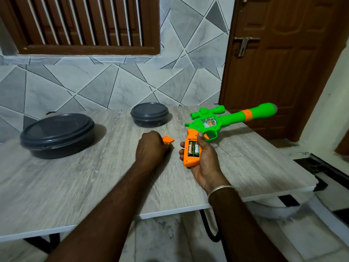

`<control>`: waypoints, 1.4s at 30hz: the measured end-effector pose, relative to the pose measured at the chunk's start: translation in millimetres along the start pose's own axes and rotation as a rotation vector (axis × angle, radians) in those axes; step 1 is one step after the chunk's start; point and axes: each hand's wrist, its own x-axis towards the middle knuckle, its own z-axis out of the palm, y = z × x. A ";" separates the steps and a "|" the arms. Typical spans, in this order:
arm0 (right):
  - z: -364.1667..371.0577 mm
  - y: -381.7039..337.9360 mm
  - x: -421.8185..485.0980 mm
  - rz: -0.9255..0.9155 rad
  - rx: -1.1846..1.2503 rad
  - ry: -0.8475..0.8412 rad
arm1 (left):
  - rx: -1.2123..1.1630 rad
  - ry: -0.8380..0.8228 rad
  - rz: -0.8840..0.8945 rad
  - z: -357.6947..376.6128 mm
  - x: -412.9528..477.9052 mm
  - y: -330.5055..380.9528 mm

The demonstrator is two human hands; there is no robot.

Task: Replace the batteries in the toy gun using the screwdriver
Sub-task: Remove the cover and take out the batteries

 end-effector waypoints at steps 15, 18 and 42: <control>2.6 -1.1 -3.4 0.005 0.061 -0.009 | 0.023 0.049 0.045 3.3 -4.5 12.6; 3.0 -3.1 -4.5 0.018 0.078 -0.013 | -0.116 0.139 0.128 -10.5 -13.5 14.0; 1.8 -0.5 3.8 0.019 0.083 -0.079 | -0.931 -0.008 0.509 -20.6 -46.7 31.9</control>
